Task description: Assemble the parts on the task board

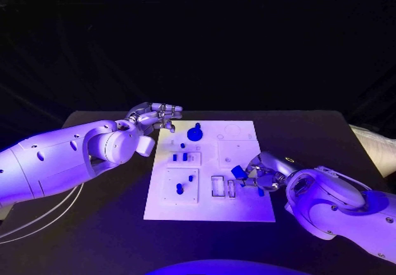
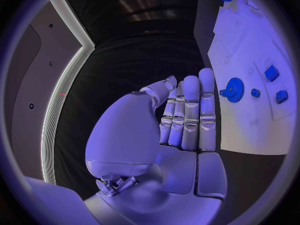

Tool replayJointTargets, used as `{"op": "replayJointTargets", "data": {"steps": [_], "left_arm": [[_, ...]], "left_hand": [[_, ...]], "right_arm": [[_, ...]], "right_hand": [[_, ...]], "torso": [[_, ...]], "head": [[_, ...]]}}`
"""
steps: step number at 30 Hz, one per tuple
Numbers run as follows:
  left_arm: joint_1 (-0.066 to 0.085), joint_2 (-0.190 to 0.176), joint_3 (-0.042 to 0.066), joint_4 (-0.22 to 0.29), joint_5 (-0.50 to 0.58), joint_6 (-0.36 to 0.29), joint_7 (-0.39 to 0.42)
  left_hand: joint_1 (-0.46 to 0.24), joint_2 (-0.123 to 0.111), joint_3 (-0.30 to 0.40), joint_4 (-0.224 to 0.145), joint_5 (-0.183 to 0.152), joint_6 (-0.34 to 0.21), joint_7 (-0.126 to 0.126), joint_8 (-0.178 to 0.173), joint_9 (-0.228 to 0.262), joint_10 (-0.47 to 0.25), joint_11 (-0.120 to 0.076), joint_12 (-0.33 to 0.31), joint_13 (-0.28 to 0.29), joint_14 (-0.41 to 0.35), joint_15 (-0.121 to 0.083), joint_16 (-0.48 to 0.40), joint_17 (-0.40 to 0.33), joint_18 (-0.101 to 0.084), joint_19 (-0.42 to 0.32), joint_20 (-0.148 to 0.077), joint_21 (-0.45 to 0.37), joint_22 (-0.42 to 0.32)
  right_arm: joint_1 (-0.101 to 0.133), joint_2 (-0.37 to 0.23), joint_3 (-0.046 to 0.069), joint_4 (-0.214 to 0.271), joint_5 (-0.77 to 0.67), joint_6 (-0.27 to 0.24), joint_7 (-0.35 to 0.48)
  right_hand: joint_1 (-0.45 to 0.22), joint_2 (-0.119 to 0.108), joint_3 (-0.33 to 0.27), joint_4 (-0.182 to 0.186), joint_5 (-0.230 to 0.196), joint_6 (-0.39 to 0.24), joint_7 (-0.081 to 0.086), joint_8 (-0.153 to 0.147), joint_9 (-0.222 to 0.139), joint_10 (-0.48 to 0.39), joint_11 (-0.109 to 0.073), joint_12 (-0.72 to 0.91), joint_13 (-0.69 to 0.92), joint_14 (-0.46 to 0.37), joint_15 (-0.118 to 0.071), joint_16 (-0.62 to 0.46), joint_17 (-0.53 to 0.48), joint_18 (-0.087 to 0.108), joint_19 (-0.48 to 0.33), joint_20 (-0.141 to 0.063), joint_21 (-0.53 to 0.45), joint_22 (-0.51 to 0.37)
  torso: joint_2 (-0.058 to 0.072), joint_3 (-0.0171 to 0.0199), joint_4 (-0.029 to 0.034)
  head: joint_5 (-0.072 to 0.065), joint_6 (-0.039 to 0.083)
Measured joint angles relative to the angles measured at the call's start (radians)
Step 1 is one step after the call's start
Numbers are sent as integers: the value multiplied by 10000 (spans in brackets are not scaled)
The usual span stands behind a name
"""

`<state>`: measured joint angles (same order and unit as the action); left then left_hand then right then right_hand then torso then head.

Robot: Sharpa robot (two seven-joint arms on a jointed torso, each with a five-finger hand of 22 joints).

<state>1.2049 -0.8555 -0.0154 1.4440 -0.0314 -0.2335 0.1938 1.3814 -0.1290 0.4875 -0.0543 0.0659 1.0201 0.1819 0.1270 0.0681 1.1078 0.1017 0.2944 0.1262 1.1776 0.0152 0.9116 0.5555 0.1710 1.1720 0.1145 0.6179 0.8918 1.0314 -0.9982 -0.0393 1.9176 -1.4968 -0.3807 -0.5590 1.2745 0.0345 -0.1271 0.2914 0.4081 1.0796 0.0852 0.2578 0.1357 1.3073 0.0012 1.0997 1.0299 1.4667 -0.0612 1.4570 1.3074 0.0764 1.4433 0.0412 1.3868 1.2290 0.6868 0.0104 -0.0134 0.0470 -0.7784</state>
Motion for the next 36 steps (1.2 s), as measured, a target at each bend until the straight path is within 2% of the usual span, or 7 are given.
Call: {"op": "replayJointTargets", "data": {"steps": [4, 8, 16, 22, 25, 32, 36], "left_arm": [[-2, 3, 0, 0, 0, 7, -3], [-3, 4, -1, -2, 0, 10, -6], [-4, 33, -1, 2, 0, 22, -15], [-4, 46, -1, 6, 0, 31, -23], [-5, 48, -1, 8, 0, 35, -26], [-5, 54, -1, 9, 1, 40, -32], [-5, 57, -1, 9, 1, 41, -35]], "left_hand": [[0, 0, 0, 0, 0, 0, 0, 0, 0, 0, 0, 0, 5, 0, 0, 0, 0, 0, 0, 0, 0, 0], [0, 0, 0, 0, 0, 0, 0, 0, 0, 0, 0, 0, 4, 0, 0, 0, 0, 0, 0, 0, 1, 0], [0, 0, 0, 0, 0, 0, 0, 0, 0, 0, 0, 0, 4, 0, 0, 0, 1, -1, 0, 0, 2, 0], [0, 0, 0, 0, 0, 0, 0, 0, 0, 0, 0, 0, 3, -1, 1, 0, 1, 0, 0, 0, 3, 1], [0, 0, 0, 0, 0, 0, 0, 0, 0, 0, 0, 0, 3, -1, 1, 0, 1, 0, 0, 0, 4, 1], [0, 0, 0, 0, -1, 0, -1, 0, 0, 0, 0, 0, 2, -1, 1, 0, 1, 0, 0, 0, 4, 1], [0, 0, 0, 0, -1, 0, 0, 0, 0, 0, 0, 1, 2, -1, 1, 0, -1, -1, 0, 0, 4, 1]], "right_arm": [[14, 142, 0, 4, 293, -62, 8], [17, 411, 0, -60, 581, 16, 15], [-22, 957, -3, -261, 1007, 435, 19], [-32, 1156, -6, -410, 1133, 684, -18], [-34, 1219, -6, -464, 1152, 803, -43], [-38, 1340, -9, -522, 1157, 1011, -123], [-39, 1372, -9, -529, 1137, 1065, -151]], "right_hand": [[-16, 14, -40, -16, 0, 4, -3, 0, 0, 20, -18, 0, 86, 0, 0, 0, -1, 0, -1, 0, 36, 24], [-150, 144, -111, -5, -98, 52, 21, -1, 0, 111, -37, 39, 170, -1, -71, 0, -1, 1, 34, -34, 49, 48], [-442, 434, -290, 14, -214, 198, 16, -10, 1, 236, -86, 39, 323, -12, -130, -1, 7, 1, 70, -70, 49, 62], [-519, 510, -345, -15, -273, 239, -25, -11, 15, 290, -109, 39, 396, 0, -143, -1, 6, 0, 32, -108, 48, 62], [-571, 562, -414, -4, -372, 262, -48, -13, 295, 330, -109, 39, 444, 0, -143, -1, 6, 0, 31, -108, 48, 62], [-699, 635, -692, -3, -1087, 448, -164, -39, 634, 501, -213, 34, 553, 0, -144, -1, 5, 1, 32, -108, 48, 61], [-1078, 614, -1037, -11, -1941, 635, -312, -24, 747, 559, -270, -80, 623, -1, -145, -1, 5, 0, 31, -108, 47, 56]], "torso": [[0, -8, 6], [0, -11, 5], [6, -11, 0], [5, -14, 5], [5, -14, 5], [2, -5, -1], [3, -4, -1]], "head": [[-7, -1], [8, -26], [24, -53], [14, -48], [26, -47], [55, -35], [62, -35]]}}
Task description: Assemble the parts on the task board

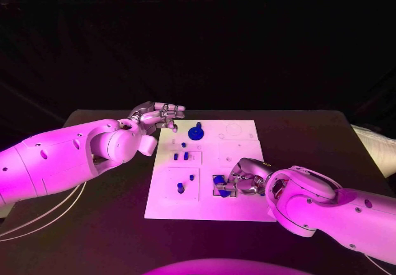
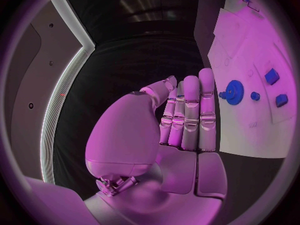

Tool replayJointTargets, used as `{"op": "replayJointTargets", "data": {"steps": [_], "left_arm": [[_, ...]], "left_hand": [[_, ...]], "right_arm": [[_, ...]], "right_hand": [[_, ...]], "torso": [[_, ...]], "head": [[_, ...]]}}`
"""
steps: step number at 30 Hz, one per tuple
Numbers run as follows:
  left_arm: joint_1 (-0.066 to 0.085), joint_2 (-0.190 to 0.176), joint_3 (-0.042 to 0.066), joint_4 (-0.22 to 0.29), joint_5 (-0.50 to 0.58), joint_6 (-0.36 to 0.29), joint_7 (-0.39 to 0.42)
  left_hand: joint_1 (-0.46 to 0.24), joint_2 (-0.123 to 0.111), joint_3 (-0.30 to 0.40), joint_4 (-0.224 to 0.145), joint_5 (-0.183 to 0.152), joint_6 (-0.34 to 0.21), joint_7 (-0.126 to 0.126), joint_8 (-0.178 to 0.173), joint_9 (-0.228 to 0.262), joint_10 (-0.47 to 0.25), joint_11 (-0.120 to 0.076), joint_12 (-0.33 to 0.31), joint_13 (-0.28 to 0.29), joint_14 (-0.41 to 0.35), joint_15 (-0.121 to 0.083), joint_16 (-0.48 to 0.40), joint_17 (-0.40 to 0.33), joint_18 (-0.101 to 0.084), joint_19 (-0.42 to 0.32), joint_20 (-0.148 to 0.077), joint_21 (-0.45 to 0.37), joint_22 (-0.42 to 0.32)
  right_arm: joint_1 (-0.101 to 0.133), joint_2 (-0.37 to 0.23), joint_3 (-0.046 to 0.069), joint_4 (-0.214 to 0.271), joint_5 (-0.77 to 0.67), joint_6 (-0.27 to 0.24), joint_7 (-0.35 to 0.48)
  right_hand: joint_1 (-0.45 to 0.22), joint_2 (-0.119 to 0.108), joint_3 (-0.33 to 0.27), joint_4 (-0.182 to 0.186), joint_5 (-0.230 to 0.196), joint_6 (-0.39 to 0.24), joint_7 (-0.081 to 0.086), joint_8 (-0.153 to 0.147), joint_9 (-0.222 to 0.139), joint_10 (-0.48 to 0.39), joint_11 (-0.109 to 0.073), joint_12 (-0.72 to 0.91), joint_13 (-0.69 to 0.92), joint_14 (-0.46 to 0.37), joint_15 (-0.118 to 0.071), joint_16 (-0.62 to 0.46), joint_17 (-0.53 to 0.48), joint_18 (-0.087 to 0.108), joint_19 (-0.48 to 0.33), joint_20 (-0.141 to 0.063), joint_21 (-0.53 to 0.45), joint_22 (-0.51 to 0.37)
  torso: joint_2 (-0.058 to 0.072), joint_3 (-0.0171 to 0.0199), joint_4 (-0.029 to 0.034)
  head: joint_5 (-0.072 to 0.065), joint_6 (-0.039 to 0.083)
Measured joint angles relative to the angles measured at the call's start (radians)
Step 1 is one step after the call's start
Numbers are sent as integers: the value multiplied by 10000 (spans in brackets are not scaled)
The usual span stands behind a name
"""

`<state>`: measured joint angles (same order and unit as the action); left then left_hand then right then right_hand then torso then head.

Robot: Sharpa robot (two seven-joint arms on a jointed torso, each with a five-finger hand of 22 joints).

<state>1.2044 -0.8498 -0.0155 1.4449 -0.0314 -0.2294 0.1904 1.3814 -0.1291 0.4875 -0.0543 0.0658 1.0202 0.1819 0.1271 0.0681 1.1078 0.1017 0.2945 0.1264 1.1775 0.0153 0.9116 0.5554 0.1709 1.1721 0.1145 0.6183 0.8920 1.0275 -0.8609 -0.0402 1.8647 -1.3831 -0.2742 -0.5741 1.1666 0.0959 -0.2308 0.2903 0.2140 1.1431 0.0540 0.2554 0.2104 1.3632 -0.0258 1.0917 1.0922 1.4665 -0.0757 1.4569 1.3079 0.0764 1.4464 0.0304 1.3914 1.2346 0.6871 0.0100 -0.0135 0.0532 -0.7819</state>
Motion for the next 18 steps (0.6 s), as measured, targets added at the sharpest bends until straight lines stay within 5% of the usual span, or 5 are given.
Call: {"op": "replayJointTargets", "data": {"steps": [4, 6, 12, 18], "left_arm": [[0, 4, 0, 0, 0, -2, 0], [0, 5, 0, 0, 0, -4, 0], [0, 3, 0, 0, 0, -6, 2], [0, 0, 0, -1, 0, -6, 4]], "left_hand": [[0, 0, -32, 32, 0, 0, 0, 0, 0, -39, 39, 71, 0, -11, 11, 0, -22, 1, 0, 0, 0, -16], [0, 0, -32, 32, 0, 0, 0, 0, 0, -39, 39, 71, 0, -11, 12, 0, -22, 0, 0, 0, 0, -16], [0, 0, -32, 32, 0, 0, 0, 0, 0, -38, 38, 71, -1, -12, 12, 0, -22, 0, 0, 0, 1, -15], [0, 0, -32, 32, 0, 0, 0, 0, 0, -38, 38, 71, -1, -13, 13, 0, -21, 1, 0, 0, 1, -15]], "right_arm": [[-1, 9, 0, -12, -65, 13, -31], [-1, 2, 0, -23, -131, 12, -47], [-1, -38, 1, -47, -400, 9, -98], [-1, -39, 2, -29, -635, 29, -119]], "right_hand": [[-418, -216, -482, 10, -1257, -17, 52, -53, 62, -44, 39, -183, 10, 0, 0, 0, -1, 1, -21, -20, -5, -78], [-681, -342, -668, 17, -1544, -22, 57, -53, 89, -80, 75, -291, -26, 0, 0, 0, -1, 0, -36, -36, -21, -130], [-917, -498, -754, 35, -1601, -22, 57, -92, 114, -80, 75, -425, -95, 0, 1, -56, -2, 1, -36, -35, -64, -190], [-756, -365, -706, -66, -1511, -52, 88, -92, 183, -116, 111, -463, -87, 0, 1, -57, -3, 1, -36, -35, -64, -205]], "torso": [[-1, -1, 0], [0, -1, -1], [0, -1, -6], [4, 2, -6]], "head": [[14, -1], [18, -2], [20, -3], [12, -3]]}}
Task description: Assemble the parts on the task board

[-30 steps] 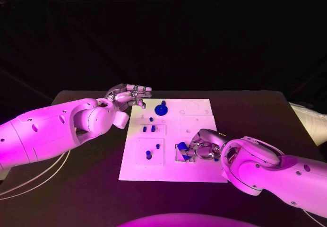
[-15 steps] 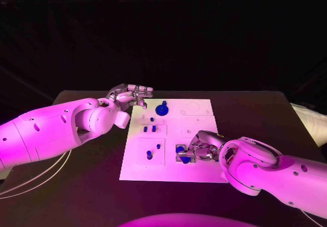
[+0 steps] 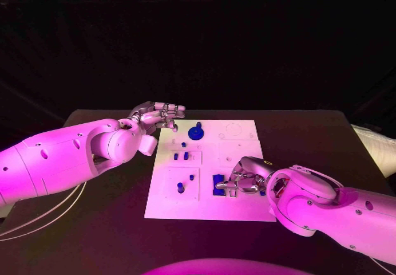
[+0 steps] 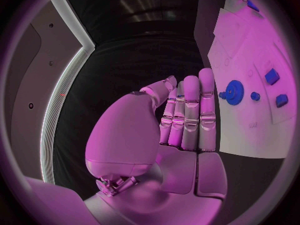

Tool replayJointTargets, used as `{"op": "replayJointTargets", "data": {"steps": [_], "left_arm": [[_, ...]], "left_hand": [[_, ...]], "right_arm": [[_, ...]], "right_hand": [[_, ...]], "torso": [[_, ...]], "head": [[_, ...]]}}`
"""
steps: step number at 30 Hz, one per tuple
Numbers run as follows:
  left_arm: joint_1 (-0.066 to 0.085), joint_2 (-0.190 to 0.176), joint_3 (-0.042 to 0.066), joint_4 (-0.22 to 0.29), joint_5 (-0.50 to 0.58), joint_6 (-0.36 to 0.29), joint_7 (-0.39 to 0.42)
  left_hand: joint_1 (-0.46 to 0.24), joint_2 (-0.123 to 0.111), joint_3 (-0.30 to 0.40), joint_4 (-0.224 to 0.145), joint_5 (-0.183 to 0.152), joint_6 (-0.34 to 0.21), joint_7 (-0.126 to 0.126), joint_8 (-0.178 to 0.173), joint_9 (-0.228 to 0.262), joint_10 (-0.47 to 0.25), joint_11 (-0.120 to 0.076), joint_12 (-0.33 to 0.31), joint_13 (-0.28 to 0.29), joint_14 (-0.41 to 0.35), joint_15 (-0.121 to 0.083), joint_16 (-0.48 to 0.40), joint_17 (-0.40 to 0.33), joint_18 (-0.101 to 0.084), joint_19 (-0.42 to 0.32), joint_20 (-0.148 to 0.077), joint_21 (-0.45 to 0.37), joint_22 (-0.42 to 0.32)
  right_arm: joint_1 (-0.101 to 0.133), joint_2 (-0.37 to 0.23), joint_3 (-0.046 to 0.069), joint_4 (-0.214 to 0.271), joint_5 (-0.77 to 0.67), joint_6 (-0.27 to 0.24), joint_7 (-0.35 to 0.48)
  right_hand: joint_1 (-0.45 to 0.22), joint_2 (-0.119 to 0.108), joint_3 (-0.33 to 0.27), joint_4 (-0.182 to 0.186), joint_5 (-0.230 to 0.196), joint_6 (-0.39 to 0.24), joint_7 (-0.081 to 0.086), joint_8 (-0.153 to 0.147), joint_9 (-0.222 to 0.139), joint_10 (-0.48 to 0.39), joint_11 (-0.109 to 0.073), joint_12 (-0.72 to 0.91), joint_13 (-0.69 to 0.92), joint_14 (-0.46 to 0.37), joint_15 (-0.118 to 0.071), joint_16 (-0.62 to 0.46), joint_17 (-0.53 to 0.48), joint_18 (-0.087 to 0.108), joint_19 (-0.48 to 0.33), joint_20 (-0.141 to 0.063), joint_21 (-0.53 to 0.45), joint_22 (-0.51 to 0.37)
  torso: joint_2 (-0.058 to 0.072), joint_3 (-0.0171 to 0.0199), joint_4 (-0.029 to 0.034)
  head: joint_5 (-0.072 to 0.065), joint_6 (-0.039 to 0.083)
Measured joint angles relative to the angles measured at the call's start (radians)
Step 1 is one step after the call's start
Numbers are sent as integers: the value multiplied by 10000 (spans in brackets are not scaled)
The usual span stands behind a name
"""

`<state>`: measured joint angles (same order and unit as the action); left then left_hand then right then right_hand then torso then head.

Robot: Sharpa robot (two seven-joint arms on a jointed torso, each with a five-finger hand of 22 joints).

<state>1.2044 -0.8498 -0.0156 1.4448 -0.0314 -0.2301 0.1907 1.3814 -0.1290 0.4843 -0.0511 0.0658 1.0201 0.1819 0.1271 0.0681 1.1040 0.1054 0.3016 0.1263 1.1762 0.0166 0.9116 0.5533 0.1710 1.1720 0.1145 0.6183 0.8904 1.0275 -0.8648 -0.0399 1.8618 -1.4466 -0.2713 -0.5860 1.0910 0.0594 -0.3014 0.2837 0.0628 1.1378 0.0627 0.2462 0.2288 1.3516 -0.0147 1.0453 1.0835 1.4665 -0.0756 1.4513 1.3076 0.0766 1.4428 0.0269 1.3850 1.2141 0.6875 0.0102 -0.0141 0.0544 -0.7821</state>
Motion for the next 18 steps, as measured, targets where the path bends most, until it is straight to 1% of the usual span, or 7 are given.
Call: {"op": "replayJointTargets", "data": {"steps": [3, 6, 9, 11, 13, 16, 18], "left_arm": [[0, 0, 0, 0, 0, 0, 0], [0, 3, 0, -2, 0, 0, 0], [0, 4, 0, -3, 0, 0, 0], [0, 6, 0, -3, 0, 0, 0], [0, 10, 0, -3, 0, 0, 0], [0, 9, 0, -3, 0, 1, 0], [-1, 1, -1, -3, 0, 1, 0]], "left_hand": [[0, 0, 0, 0, 0, 0, 0, 0, 0, 0, 0, 0, 0, 0, 0, 0, 0, -1, 0, 0, 0, 0], [0, 0, 0, 0, 0, 0, 0, 0, 0, 1, -1, 0, 0, 0, 0, 0, 0, 0, 0, 0, 0, 0], [0, 0, 0, 0, 0, 0, 0, 0, 0, 1, -1, 0, 0, 0, 0, 0, 1, 0, 0, 0, 0, 1], [0, 0, 0, 0, 0, 0, 0, 0, 0, 1, -1, 0, -1, 0, 0, 0, 1, 1, 0, 0, 0, 1], [0, 0, 0, 0, 0, 0, 0, 0, 0, 1, -1, 0, 5, 0, 1, 0, 1, -1, 0, 0, 0, 1], [0, 0, 0, 0, 0, 0, 0, 0, 0, 1, -1, 0, 8, -1, 1, 0, 1, 0, 0, 0, 0, 1], [0, 0, 0, 0, 0, 0, 0, 0, 0, 2, -1, 0, 7, -1, 1, 0, 1, 0, 0, 0, 0, 1]], "right_arm": [[0, 11, 0, 25, -71, 41, 0], [0, 26, 0, 32, -124, 92, 0], [0, 55, 0, 16, -180, 137, 0], [0, 79, 0, -8, -233, 168, 0], [0, 82, -1, -22, -288, 182, 0], [0, 6, -3, 2, -348, 152, 5], [1, -201, -2, 119, -357, 65, 57]], "right_hand": [[429, 17, 94, -94, 248, 0, 0, -40, 52, 0, 0, -43, 64, 0, 0, 0, 0, 0, 0, 0, 0, 0], [1189, 87, 320, -414, 633, 0, 0, -39, 113, 0, 0, -53, 144, 0, 0, 0, -1, -1, 0, 0, 0, 16], [1908, 192, 558, -847, 690, 0, 0, -39, 162, 0, 0, -53, 206, 0, 1, 0, -1, 0, 0, 0, 0, 38], [2216, 250, 701, -1040, 641, 0, 0, -39, 184, 21, -21, -54, 233, 0, 1, 0, -1, -1, 0, 0, 0, 48], [2348, 288, 786, -1147, 508, 0, 0, -77, 196, 39, -38, -63, 256, 0, 1, 0, -1, 0, 0, 1, 0, 48], [2359, 299, 796, -1157, 508, -4, 4, -111, 196, 39, -38, -259, 155, 0, 1, -39, -2, 0, 0, 1, -59, 20], [2359, 299, 796, -1157, 525, -122, 60, -200, 196, -3, 4, -407, 46, 0, 1, -39, -2, 0, 0, 1, -59, -14]], "torso": [[2, 0, -1], [2, 0, 0], [1, 1, 0], [0, -2, 0], [-1, -4, 6], [-4, -5, 11], [-6, -4, 7]], "head": [[-7, -6], [-13, -12], [-15, -23], [-16, -25], [-16, -25], [-16, -18], [-20, -12]]}}
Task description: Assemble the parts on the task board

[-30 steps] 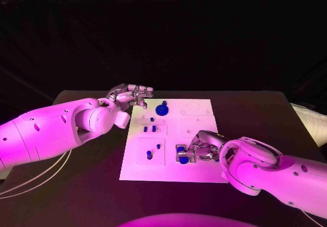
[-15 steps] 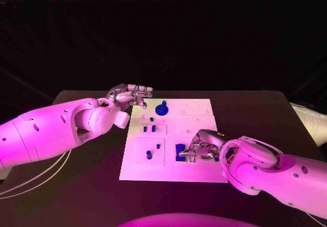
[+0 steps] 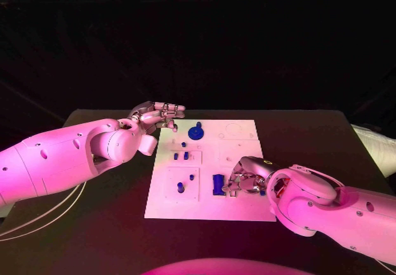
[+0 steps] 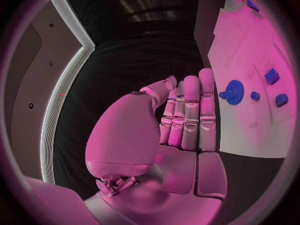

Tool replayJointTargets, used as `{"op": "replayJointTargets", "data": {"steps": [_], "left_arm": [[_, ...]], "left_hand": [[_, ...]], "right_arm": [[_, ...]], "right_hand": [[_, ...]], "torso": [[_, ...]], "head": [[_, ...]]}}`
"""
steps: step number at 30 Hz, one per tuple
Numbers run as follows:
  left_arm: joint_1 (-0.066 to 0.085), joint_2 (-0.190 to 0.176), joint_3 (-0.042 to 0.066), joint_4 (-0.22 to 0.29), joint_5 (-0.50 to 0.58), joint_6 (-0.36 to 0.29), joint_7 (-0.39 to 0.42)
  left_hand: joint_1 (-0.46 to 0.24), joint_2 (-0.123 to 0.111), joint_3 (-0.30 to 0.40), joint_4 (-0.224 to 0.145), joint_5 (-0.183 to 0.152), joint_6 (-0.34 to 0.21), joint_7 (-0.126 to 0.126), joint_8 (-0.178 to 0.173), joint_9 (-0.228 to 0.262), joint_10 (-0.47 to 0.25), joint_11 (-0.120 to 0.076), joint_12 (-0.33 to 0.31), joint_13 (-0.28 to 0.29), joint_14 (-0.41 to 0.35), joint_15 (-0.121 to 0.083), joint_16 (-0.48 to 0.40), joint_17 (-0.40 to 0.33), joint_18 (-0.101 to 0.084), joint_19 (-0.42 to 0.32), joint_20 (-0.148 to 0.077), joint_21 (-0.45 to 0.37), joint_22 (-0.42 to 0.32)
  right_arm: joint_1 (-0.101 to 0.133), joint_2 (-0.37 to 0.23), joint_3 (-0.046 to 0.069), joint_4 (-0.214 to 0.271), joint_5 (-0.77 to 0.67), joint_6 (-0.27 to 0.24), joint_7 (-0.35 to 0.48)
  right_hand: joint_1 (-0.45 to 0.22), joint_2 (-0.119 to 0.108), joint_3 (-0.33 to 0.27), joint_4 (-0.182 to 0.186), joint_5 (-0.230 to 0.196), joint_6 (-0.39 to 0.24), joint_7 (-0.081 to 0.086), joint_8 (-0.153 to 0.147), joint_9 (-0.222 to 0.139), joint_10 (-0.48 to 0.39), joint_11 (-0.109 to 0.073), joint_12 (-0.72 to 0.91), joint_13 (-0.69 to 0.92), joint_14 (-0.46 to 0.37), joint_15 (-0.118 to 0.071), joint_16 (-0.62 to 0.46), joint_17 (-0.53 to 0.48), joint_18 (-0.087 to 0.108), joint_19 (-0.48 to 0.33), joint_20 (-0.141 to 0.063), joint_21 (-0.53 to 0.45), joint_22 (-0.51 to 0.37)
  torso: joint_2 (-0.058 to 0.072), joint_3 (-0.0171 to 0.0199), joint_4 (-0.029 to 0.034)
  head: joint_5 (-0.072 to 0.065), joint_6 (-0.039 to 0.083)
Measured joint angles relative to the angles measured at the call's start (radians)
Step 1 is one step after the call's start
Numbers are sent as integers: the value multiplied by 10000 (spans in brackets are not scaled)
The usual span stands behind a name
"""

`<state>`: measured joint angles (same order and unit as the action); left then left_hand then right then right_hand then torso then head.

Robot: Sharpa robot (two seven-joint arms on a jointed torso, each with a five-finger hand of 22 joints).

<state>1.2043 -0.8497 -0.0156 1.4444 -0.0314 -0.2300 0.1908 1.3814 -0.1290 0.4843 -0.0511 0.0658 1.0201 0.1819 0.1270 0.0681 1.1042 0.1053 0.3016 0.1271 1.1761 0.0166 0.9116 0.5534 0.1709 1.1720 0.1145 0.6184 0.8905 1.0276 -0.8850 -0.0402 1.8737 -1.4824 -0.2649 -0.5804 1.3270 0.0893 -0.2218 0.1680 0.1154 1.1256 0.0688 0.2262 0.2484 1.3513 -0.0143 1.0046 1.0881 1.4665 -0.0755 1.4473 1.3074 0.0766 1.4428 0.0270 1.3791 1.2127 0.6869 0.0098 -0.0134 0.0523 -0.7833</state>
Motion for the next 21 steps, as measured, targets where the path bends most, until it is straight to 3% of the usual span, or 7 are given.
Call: {"op": "replayJointTargets", "data": {"steps": [3, 9, 12, 17, 21], "left_arm": [[-1, -13, -1, 2, 0, 0, 0], [0, -52, -1, 6, 0, -2, 0], [0, -76, -1, 20, 0, -5, 0], [0, -88, -2, 57, 0, -8, 0], [0, -90, -5, 70, 0, -8, 1]], "left_hand": [[0, 0, 0, 0, 0, 0, 0, 0, 0, 0, 0, 0, 0, 0, 0, 0, 0, 0, 0, 0, 0, 0], [0, 0, 0, 0, 0, 0, 0, 0, 0, 1, 0, 0, -1, 0, 0, 0, 0, 0, 0, 0, 0, 0], [0, 0, 0, 0, 0, 0, 0, 0, 0, 0, 0, 0, -1, 0, 0, 0, 1, -1, 0, 0, 0, 0], [0, 0, 0, 0, 0, 0, 0, 0, 0, 1, 0, 0, -1, -1, 0, 0, 1, 0, 0, 0, 0, 0], [0, 0, 0, 0, 0, 0, 0, 0, 0, 1, 0, 0, -2, -1, 1, 0, 1, 1, 0, 0, 0, 0]], "right_arm": [[38, -382, 1, 200, 49, -189, 156], [445, -1399, 16, 673, 504, -578, 641], [623, -1887, 26, 738, 726, -613, 741], [690, -2357, -37, 714, 739, -450, 714], [610, -2428, -78, 585, 557, -199, 598]], "right_hand": [[-3, -3, -18, 18, 130, -186, 66, -117, -24, -73, 71, -154, -83, 0, 0, 0, 0, 0, 0, 0, 0, -2], [-69, -69, -39, 39, 362, -232, 110, -198, -32, -125, 123, -341, -169, 0, 0, 0, -1, 0, -38, 38, -21, -39], [253, -55, 127, -183, 455, -235, 112, -253, -32, -256, 134, -554, -301, 0, 1, 0, -1, 0, -38, 38, -41, -74], [408, -43, 208, -288, 455, -399, 204, -410, -59, -701, 191, -1542, -1030, 0, 0, 0, -1, 0, -91, 92, -164, -220], [408, -42, 208, -288, 455, -415, 218, -429, -60, -854, 209, -2012, -1391, 0, 76, -101, 5, 0, -127, 127, -193, -323]], "torso": [[-2, 2, -7], [-7, 2, -31], [-5, 0, -36], [6, 5, -43], [11, 20, -67]], "head": [[-38, 16], [-124, 72], [-194, 108], [-282, 139], [-317, 166]]}}
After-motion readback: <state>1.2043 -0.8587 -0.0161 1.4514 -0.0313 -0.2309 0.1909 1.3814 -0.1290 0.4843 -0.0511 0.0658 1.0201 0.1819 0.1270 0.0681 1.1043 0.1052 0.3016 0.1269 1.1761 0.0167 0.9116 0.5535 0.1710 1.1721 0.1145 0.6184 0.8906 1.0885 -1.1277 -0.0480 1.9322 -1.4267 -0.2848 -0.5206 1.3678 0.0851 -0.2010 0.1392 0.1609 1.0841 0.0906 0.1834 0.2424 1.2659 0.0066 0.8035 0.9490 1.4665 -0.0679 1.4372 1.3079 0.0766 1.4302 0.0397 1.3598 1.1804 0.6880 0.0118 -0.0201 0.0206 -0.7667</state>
